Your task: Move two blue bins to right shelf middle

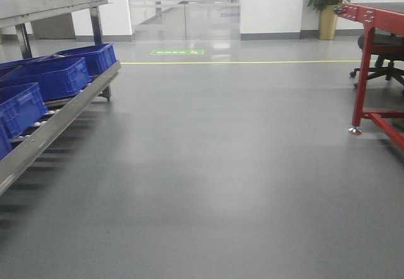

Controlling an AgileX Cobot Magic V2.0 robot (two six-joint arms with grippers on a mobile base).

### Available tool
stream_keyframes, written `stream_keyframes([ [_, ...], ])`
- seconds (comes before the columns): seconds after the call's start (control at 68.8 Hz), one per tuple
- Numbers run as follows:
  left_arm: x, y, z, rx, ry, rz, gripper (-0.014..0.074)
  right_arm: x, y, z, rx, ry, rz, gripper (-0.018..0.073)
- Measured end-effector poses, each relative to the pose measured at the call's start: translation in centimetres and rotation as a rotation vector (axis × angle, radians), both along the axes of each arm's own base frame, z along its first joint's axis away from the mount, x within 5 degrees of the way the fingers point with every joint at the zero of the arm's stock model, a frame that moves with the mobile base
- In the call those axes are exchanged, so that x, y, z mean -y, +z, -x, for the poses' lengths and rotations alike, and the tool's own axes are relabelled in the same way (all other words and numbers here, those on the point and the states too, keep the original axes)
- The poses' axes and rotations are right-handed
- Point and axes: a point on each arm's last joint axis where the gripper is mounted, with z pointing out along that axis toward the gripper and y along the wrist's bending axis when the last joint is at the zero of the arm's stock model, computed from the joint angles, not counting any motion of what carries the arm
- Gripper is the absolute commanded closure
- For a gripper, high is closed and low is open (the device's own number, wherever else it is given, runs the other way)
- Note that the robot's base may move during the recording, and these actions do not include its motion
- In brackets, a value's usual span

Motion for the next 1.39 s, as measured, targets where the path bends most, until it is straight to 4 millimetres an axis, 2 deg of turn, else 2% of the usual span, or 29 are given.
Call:
stream_keyframes([
  [1.395,0.01,0.00,0.01,-0.001,-0.001,0.001,0.0708,-0.01,0.01,-0.01,0.002,0.000,-0.001,0.0712],
])
